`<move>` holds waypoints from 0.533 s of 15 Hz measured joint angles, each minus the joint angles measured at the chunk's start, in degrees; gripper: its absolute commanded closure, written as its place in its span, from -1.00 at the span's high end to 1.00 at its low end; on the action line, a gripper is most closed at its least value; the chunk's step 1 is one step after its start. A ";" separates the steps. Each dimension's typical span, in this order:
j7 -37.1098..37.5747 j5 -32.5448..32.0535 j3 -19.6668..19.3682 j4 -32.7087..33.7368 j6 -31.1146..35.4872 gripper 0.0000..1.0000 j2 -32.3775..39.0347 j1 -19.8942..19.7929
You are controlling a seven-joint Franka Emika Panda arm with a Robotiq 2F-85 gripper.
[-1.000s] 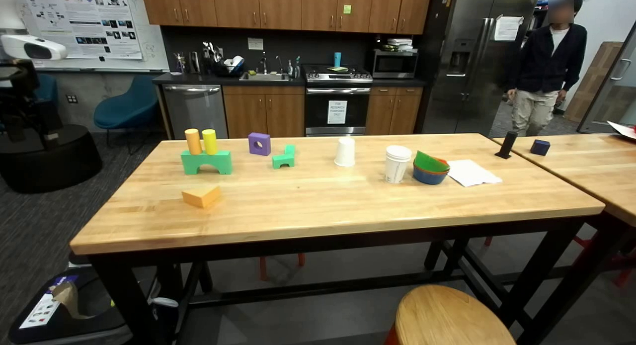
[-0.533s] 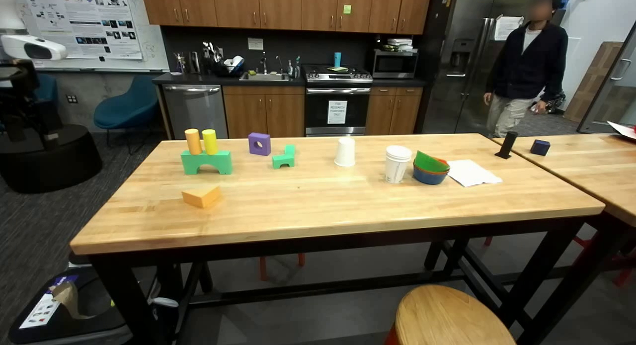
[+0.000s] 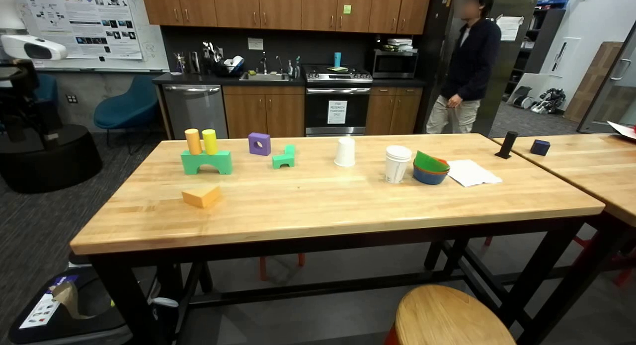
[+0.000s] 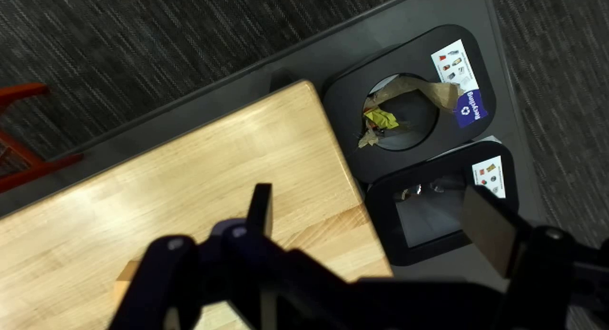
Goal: Move the purple block forward
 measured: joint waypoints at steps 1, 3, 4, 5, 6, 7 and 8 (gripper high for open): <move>0.00 0.00 0.00 -0.01 0.00 1.00 0.00 0.00; 0.50 0.11 0.66 -0.01 0.96 1.00 0.29 0.05; 1.92 0.47 1.73 0.10 2.77 1.00 0.84 0.14; 4.10 1.03 3.21 0.50 5.13 1.00 1.79 0.35; 6.94 1.43 5.02 1.35 7.89 1.00 3.14 0.60; 10.40 1.46 7.13 2.71 10.79 1.00 4.94 0.82; 14.38 1.16 9.38 4.64 13.82 1.00 7.14 0.84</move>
